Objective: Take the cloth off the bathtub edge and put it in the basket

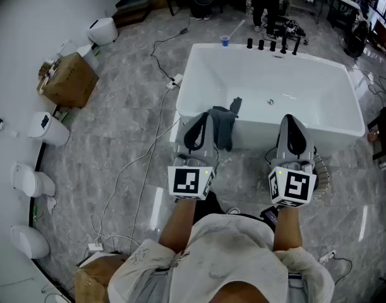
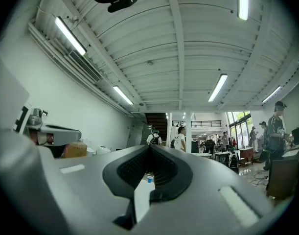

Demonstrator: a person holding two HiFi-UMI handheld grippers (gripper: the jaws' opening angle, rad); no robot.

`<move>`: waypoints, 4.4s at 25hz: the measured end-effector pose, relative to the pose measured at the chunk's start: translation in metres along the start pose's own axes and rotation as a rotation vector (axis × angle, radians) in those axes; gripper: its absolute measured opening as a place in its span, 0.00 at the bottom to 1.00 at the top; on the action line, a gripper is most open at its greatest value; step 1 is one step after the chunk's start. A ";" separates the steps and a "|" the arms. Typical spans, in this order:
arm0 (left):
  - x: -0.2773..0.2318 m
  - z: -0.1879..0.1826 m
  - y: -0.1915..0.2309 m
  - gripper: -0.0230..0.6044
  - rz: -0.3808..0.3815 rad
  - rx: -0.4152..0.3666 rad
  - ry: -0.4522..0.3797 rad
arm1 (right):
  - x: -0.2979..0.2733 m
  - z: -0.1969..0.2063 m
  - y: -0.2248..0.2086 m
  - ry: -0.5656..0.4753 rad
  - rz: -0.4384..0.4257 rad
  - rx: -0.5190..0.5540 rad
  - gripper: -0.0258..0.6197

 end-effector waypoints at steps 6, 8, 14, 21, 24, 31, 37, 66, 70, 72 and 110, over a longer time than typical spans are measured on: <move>-0.005 -0.005 -0.004 0.04 -0.010 0.005 -0.003 | -0.003 0.002 -0.003 0.008 -0.002 0.015 0.04; -0.008 -0.003 -0.003 0.04 -0.005 0.006 0.000 | -0.005 0.003 -0.002 0.012 -0.001 0.017 0.04; -0.014 0.002 -0.001 0.04 0.012 0.008 0.006 | -0.013 0.010 -0.001 0.032 -0.002 0.014 0.04; -0.031 0.008 0.015 0.04 0.032 0.007 0.009 | -0.036 0.022 0.008 0.057 0.010 0.014 0.04; -0.039 0.012 0.026 0.04 0.033 0.015 0.018 | -0.047 0.025 0.015 0.067 0.010 0.009 0.04; -0.070 0.031 0.058 0.04 0.061 0.041 0.026 | -0.086 0.037 0.032 0.100 0.031 0.030 0.04; -0.099 0.043 0.098 0.04 0.082 0.086 0.026 | -0.126 0.040 0.049 0.116 0.069 0.042 0.04; -0.137 0.066 0.250 0.04 0.105 0.089 -0.012 | -0.245 0.049 0.159 0.124 0.086 0.101 0.04; -0.142 0.078 0.246 0.04 0.092 0.106 0.012 | -0.250 0.053 0.154 0.115 0.066 0.129 0.04; -0.146 0.083 0.247 0.04 0.070 0.102 0.012 | -0.253 0.057 0.151 0.106 0.057 0.137 0.04; -0.171 0.310 0.221 0.04 0.009 0.181 0.332 | -0.262 0.463 0.188 0.889 -0.166 -0.021 0.49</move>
Point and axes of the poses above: the fingertips, and each gripper's own axes: x backward along the fingers, y to its left, z out of its underside, the point moved 5 cm from there along x, backward along the fingers, and after that the axes turned 8 degrees about z, right-handed, at the moved point
